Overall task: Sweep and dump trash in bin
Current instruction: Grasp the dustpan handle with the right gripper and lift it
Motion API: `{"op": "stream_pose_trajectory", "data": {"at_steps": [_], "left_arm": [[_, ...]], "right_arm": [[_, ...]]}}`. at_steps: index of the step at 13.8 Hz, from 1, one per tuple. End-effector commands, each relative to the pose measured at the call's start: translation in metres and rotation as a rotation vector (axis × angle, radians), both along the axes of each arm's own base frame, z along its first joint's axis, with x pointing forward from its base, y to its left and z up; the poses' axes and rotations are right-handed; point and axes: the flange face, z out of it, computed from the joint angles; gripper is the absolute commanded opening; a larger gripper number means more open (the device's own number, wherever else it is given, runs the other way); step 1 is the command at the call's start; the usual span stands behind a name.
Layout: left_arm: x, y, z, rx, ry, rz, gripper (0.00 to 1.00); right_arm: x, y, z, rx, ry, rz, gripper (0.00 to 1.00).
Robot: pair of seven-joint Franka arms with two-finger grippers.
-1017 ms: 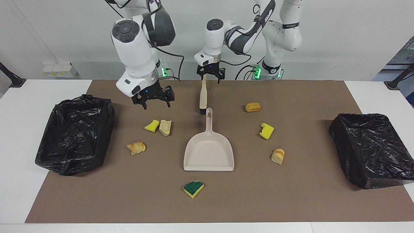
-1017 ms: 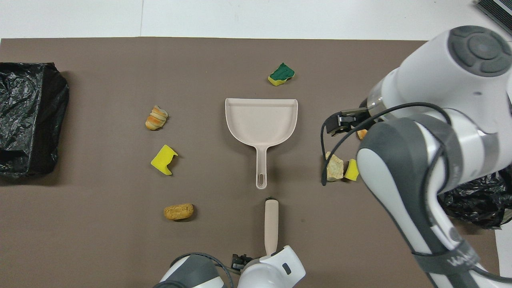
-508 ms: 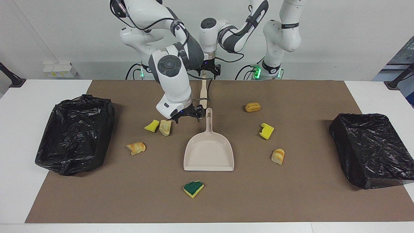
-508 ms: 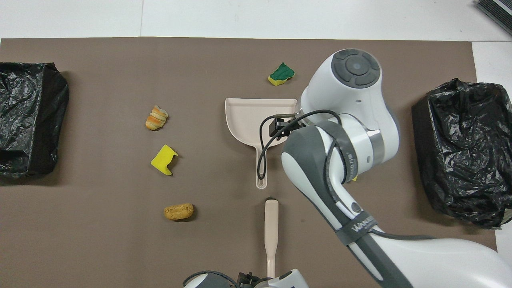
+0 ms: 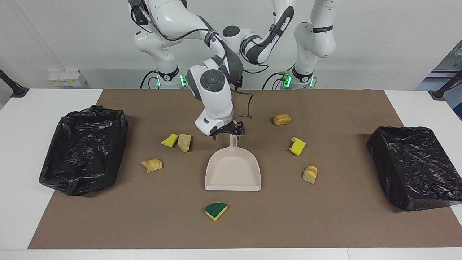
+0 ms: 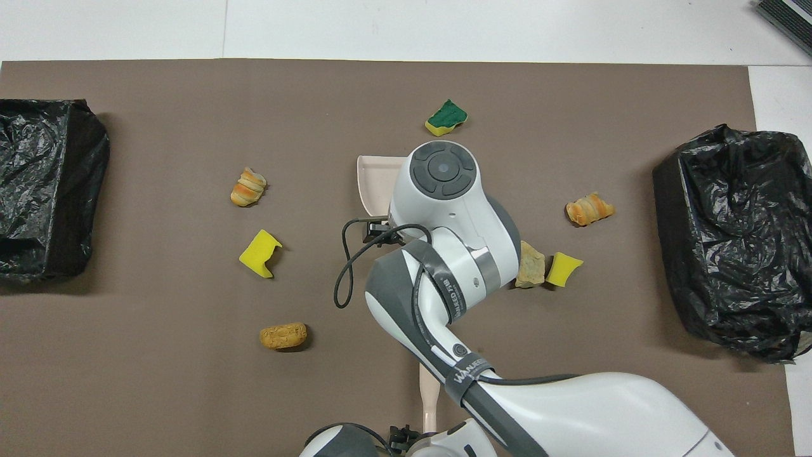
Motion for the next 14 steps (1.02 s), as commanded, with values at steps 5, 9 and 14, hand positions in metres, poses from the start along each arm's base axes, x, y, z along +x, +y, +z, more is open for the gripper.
{"op": "stream_pose_trajectory", "data": {"at_steps": [5, 9, 14], "left_arm": [[0.005, 0.003, 0.016, 0.035, 0.019, 0.021, 0.76], [0.019, 0.003, 0.026, 0.031, -0.011, 0.018, 0.29], [0.025, 0.014, 0.043, 0.148, -0.072, -0.064, 0.05]], "right_arm": [[-0.03, -0.014, -0.019, -0.05, 0.063, 0.01, 0.85], [-0.035, -0.015, -0.007, -0.064, 0.102, 0.01, 0.47], [-0.029, -0.018, 0.004, -0.039, 0.08, -0.005, 0.0]]}}
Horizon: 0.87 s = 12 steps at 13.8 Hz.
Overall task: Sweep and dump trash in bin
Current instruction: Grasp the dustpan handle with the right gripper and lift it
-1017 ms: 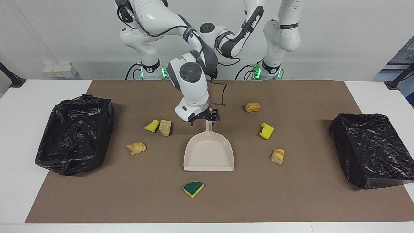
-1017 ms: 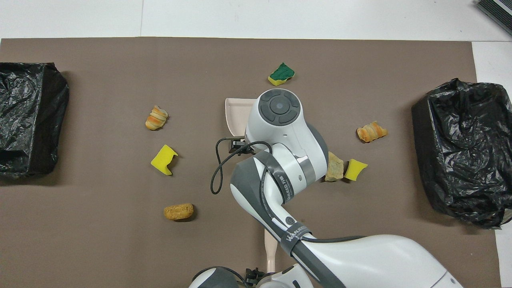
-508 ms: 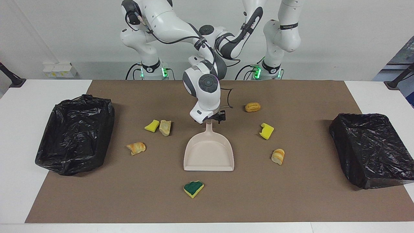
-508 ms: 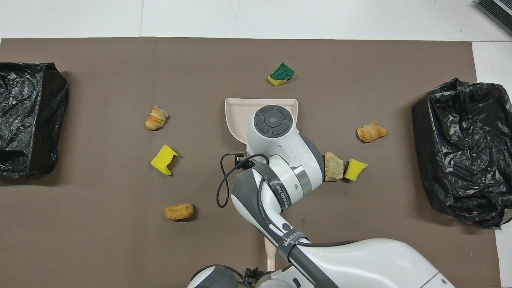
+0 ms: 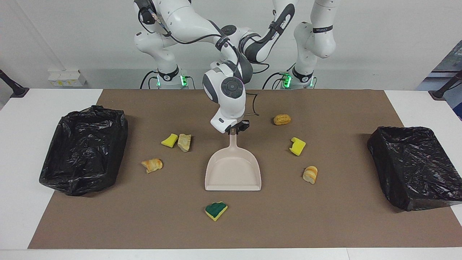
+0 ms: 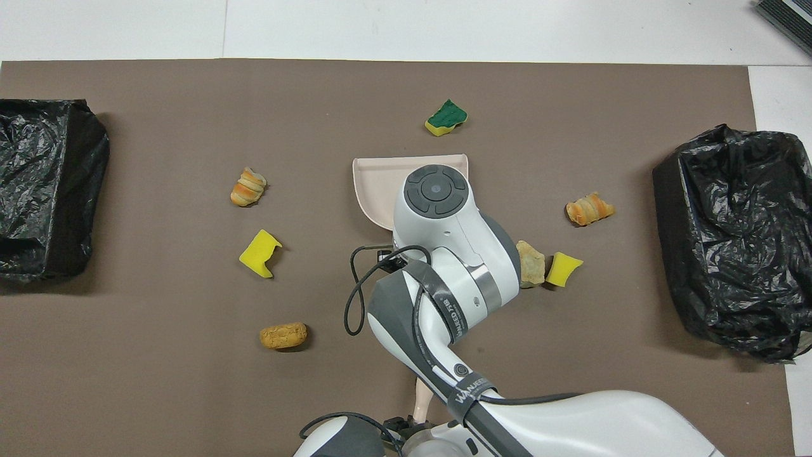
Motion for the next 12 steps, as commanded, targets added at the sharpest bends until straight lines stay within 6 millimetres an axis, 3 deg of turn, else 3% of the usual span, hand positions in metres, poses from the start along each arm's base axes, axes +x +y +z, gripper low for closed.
{"op": "stream_pose_trajectory", "data": {"at_steps": [1, 4, 7, 10, 12], "left_arm": [[0.018, 0.015, 0.025, 0.018, -0.019, 0.008, 0.0], [0.04, 0.046, 0.042, 0.089, 0.022, -0.056, 0.0], [0.073, 0.097, 0.033, 0.23, 0.146, -0.087, 0.0], [0.155, 0.165, 0.043, 0.195, 0.168, -0.063, 0.0], [0.198, 0.213, 0.057, 0.168, 0.177, -0.078, 0.0]], "right_arm": [[0.001, -0.012, 0.019, 0.025, -0.019, -0.02, 0.0], [0.012, -0.049, 0.058, 0.038, -0.057, 0.007, 0.0], [0.025, -0.11, 0.097, 0.064, -0.063, 0.154, 0.0], [0.032, -0.168, 0.106, 0.09, -0.011, 0.362, 0.0], [0.032, -0.188, 0.105, 0.036, 0.021, 0.516, 0.0]]}}
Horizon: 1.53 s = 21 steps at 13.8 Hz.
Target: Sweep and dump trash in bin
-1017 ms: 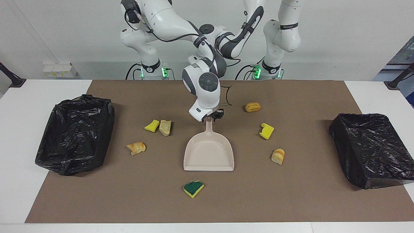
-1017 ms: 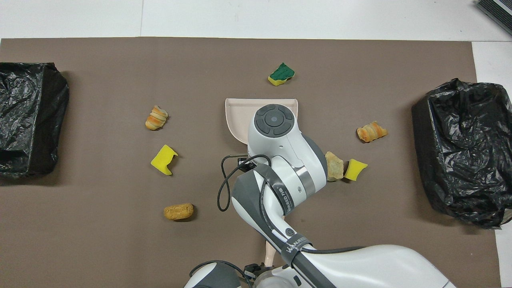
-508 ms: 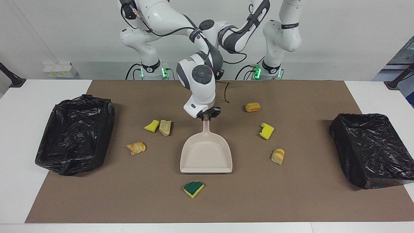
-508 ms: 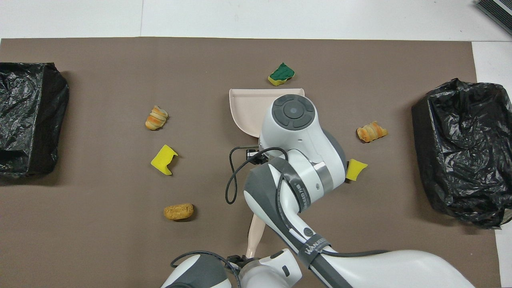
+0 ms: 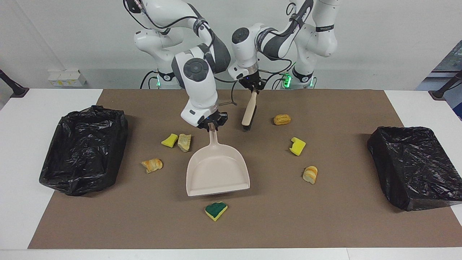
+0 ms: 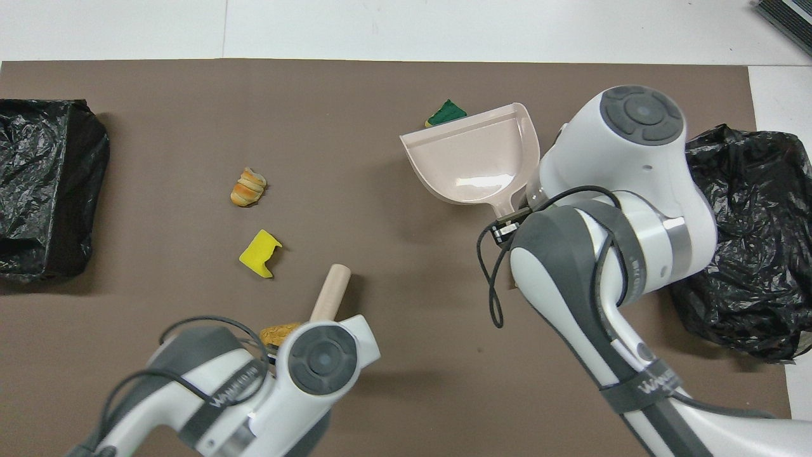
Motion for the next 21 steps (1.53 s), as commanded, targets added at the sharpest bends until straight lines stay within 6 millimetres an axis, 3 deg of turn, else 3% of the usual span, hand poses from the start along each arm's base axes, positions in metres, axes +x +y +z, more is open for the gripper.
{"op": "stream_pose_trajectory", "data": {"at_steps": [1, 2, 6, 12, 14, 17, 21], "left_arm": [[0.033, 0.054, 0.023, -0.018, 0.012, -0.028, 0.0], [0.029, 0.066, 0.025, -0.01, 0.045, -0.05, 0.0], [0.01, 0.078, 0.056, -0.016, 0.081, -0.136, 0.0], [-0.074, 0.089, 0.033, -0.128, 0.192, -0.411, 0.0], [-0.092, 0.086, 0.025, -0.154, 0.182, -0.465, 0.0], [-0.089, 0.093, 0.009, -0.168, 0.177, -0.483, 0.0], [-0.028, 0.157, -0.01, -0.235, 0.128, -0.428, 0.0]], "right_arm": [[-0.008, -0.017, -0.001, -0.062, 0.015, 0.216, 0.0], [-0.009, -0.027, -0.002, -0.065, 0.033, 0.287, 0.0], [-0.019, -0.043, -0.01, -0.077, 0.062, 0.615, 0.0], [-0.048, -0.04, -0.03, -0.072, 0.075, 0.92, 0.0], [-0.053, -0.012, -0.037, -0.131, 0.086, 1.008, 0.0], [-0.058, 0.0, -0.051, -0.147, 0.084, 1.048, 0.0], [-0.059, 0.027, -0.072, -0.163, 0.076, 1.102, 0.0]]}}
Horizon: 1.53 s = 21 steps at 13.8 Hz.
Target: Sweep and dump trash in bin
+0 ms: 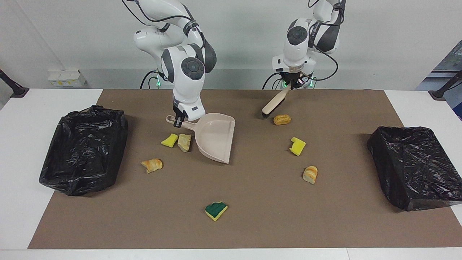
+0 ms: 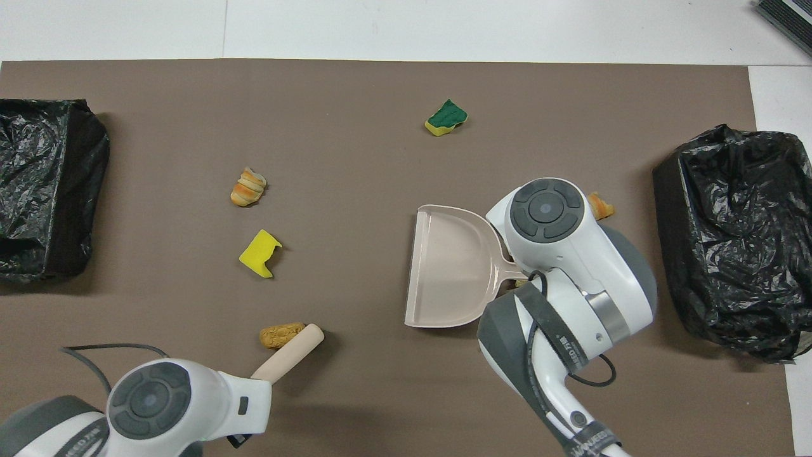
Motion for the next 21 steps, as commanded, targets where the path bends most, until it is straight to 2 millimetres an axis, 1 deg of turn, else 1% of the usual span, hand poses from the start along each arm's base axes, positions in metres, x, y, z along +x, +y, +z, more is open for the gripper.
{"op": "stream_pose_trajectory", "data": {"at_steps": [1, 2, 4, 5, 8, 9, 10, 11, 13, 15, 16, 17, 19, 20, 21], "left_arm": [[0.042, 0.042, -0.008, -0.055, -0.038, 0.04, 0.0], [0.063, 0.051, -0.006, -0.065, -0.05, 0.055, 0.0], [0.111, 0.055, 0.007, -0.071, -0.069, 0.088, 0.0], [0.128, 0.056, 0.021, -0.078, -0.095, 0.102, 0.0], [0.149, 0.056, 0.074, -0.084, -0.126, 0.115, 0.0], [0.16, 0.057, 0.077, -0.089, -0.145, 0.126, 0.0], [0.177, 0.073, 0.079, -0.093, -0.168, 0.168, 0.0], [0.195, 0.087, 0.077, -0.098, -0.194, 0.202, 0.0], [0.236, 0.111, 0.062, -0.085, -0.247, 0.223, 0.0], [0.269, 0.12, 0.033, -0.045, -0.275, 0.193, 0.0], [0.278, 0.126, 0.023, -0.041, -0.292, 0.195, 0.0], [0.283, 0.132, 0.014, -0.039, -0.297, 0.201, 0.0], [0.279, 0.127, -0.008, -0.035, -0.254, 0.192, 0.0], [0.269, 0.125, -0.017, -0.029, -0.222, 0.188, 0.0], [0.257, 0.122, -0.023, -0.021, -0.183, 0.184, 0.0]], "right_arm": [[0.002, 0.005, -0.01, -0.008, -0.016, 0.04, 0.0], [0.002, 0.005, -0.009, -0.007, -0.02, 0.041, 0.0], [0.003, 0.004, -0.009, -0.009, -0.017, 0.043, 0.0], [0.003, 0.003, -0.01, -0.01, -0.015, 0.048, 0.0], [0.004, -0.005, -0.012, -0.028, -0.012, 0.061, 0.0], [0.006, -0.01, -0.014, -0.035, 0.002, 0.107, 0.0], [0.009, -0.016, -0.014, -0.028, 0.013, 0.149, 0.0], [0.009, -0.016, -0.015, -0.024, 0.011, 0.164, 0.0], [0.008, -0.019, -0.018, -0.026, 0.017, 0.167, 0.0], [0.007, -0.021, -0.018, -0.026, 0.019, 0.166, 0.0], [0.007, -0.022, -0.019, -0.025, 0.018, 0.165, 0.0], [0.007, -0.022, -0.019, -0.025, 0.018, 0.165, 0.0], [0.006, -0.022, -0.019, -0.026, 0.022, 0.162, 0.0], [0.004, -0.022, -0.018, -0.03, 0.028, 0.161, 0.0], [0.001, -0.017, -0.017, -0.037, 0.027, 0.174, 0.0]]}}
